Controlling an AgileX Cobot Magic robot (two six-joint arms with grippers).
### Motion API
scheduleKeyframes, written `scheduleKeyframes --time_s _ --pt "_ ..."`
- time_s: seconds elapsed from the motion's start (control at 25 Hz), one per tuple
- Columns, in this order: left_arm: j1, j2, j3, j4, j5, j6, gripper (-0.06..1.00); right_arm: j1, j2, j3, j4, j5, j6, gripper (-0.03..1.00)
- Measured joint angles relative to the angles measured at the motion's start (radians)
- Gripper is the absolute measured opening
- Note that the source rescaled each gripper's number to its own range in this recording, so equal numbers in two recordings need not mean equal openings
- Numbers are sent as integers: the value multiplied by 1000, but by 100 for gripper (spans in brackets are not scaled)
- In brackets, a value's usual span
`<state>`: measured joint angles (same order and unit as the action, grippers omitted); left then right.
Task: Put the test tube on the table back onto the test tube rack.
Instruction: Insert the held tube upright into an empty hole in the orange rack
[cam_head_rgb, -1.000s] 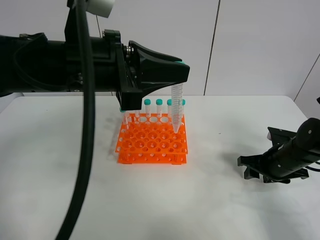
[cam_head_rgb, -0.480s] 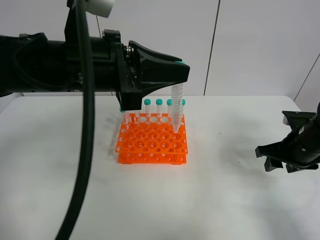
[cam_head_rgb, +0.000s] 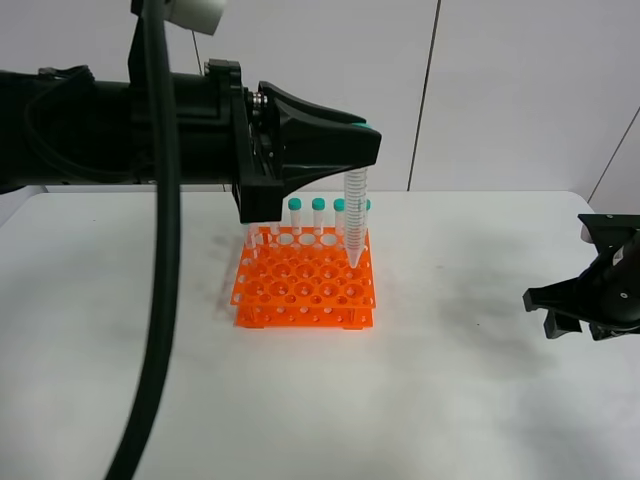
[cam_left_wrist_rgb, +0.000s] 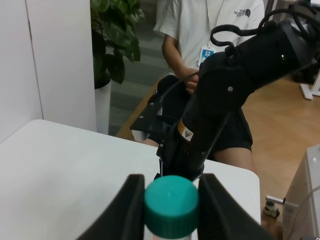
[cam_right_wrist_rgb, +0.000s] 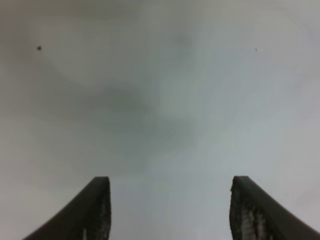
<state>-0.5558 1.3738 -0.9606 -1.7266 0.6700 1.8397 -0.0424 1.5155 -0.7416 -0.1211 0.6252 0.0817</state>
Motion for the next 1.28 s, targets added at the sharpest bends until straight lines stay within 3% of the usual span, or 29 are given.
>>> scheduleKeyframes --time_s 0.48,0.84,1.0,1.2,1.28 --pt "0 0 0 0 1 0 0 0 0 0 -16 23 1 67" --pt "0 0 0 0 1 0 0 0 -1 -8 -39 137 1 67" --pt "0 0 0 0 1 0 0 0 -45 -53 -39 241 1 67" --pt "0 0 0 0 1 0 0 0 -154 -141 -15 514 -67 67" --pt "0 0 0 0 1 0 0 0 -217 -161 22 565 -106 67"
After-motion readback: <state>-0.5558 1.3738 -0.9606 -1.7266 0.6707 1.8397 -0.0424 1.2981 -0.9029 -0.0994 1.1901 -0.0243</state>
